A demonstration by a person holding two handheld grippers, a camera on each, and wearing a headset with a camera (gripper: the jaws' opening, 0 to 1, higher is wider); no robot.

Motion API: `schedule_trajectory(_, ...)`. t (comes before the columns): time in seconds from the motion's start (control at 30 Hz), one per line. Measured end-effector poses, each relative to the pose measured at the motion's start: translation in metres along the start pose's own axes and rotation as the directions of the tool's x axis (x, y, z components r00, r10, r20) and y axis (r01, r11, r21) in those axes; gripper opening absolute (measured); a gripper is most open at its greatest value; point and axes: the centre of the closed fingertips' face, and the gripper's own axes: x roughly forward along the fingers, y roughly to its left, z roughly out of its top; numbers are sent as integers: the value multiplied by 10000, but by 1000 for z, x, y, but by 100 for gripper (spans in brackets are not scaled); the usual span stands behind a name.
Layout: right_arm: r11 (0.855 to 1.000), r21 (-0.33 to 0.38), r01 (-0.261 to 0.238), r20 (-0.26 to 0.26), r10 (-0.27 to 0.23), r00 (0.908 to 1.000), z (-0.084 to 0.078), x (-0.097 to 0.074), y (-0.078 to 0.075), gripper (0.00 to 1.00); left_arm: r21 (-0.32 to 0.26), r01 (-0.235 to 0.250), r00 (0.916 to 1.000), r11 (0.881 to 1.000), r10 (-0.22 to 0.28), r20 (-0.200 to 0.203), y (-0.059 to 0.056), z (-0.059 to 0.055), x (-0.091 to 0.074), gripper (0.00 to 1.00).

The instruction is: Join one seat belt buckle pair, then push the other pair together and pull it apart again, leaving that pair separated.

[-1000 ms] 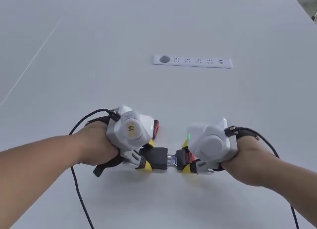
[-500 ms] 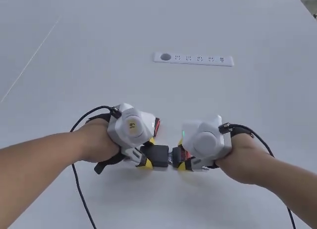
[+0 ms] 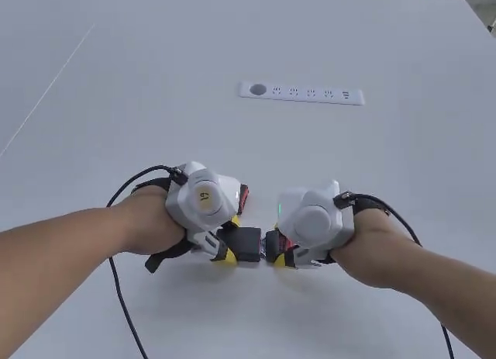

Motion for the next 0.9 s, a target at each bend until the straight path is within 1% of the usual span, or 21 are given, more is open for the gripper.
schedule_trajectory(0.13, 10000, 68, 32, 101, -33, 9999, -2, 0, -1, 28, -38, -25, 10000, 10000, 25, 18, 0, 0, 0, 32)
schedule_trajectory(0.23, 10000, 34, 5, 134, -6, 9999, -2, -1, 0, 28, -52, 18, 9999, 10000, -19, -158, 0, 1, 0, 32)
schedule_trajectory(0.3, 10000, -4, -30, 154, 30, 9999, -3, -1, 0, 28, -56, 35, 9998, 10000, -36, -198, 0, 0, 0, 32)
schedule_trajectory(0.53, 9999, 123, -101, 163, 99, 9998, -6, -1, -1, 28, -275, 8, 10000, 9996, -8, -16, 1, -2, -2, 31)
schedule_trajectory(0.7, 9999, 141, -95, 125, 93, 9999, -7, 0, -1, 28, -153, -28, 9998, 9999, 25, -213, 0, -1, -1, 31)
schedule_trajectory(0.9, 9997, 193, -115, 88, 113, 9999, -8, -1, -1, 28, -54, 6, 9994, 10000, -8, -338, 1, -2, 0, 31)
